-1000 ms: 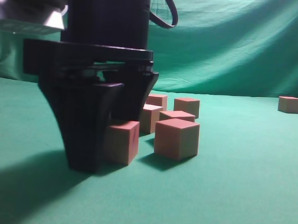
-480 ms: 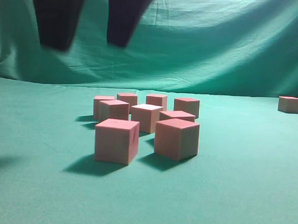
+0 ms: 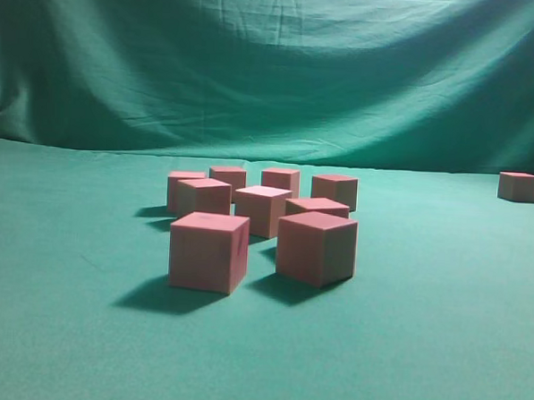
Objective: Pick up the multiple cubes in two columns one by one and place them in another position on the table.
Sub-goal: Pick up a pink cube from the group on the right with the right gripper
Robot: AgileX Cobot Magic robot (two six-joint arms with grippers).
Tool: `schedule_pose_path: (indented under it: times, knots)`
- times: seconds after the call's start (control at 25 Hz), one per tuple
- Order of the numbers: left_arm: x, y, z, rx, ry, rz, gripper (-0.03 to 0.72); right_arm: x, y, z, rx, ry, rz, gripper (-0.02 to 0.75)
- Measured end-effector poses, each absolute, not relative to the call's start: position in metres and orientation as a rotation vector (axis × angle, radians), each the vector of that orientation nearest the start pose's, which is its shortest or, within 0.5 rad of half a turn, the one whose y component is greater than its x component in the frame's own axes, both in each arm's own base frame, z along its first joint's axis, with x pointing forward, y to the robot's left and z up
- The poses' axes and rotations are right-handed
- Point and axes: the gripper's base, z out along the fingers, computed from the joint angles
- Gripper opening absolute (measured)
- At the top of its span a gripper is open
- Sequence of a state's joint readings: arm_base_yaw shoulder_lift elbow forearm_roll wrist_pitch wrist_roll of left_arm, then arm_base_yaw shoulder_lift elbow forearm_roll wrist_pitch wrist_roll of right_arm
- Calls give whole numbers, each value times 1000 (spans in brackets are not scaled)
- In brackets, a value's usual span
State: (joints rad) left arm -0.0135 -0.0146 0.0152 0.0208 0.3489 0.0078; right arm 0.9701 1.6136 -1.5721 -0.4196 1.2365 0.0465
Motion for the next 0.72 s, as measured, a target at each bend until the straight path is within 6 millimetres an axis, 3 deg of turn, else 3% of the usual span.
schedule_pose_path:
  times: [0.2, 0.44, 0.6, 0.72]
  knots:
    - [53, 0, 177, 32, 1833, 16, 0, 227, 217, 388, -993, 2311, -237, 611]
    - [53, 0, 177, 32, 1833, 16, 0, 247, 146, 414, -663, 2364, -278, 611]
    - [53, 0, 177, 32, 1833, 16, 0, 260, 91, 406, -438, 2453, -373, 560]
    - [53, 0, 177, 32, 1833, 16, 0, 269, 56, 386, -294, 2540, -426, 560]
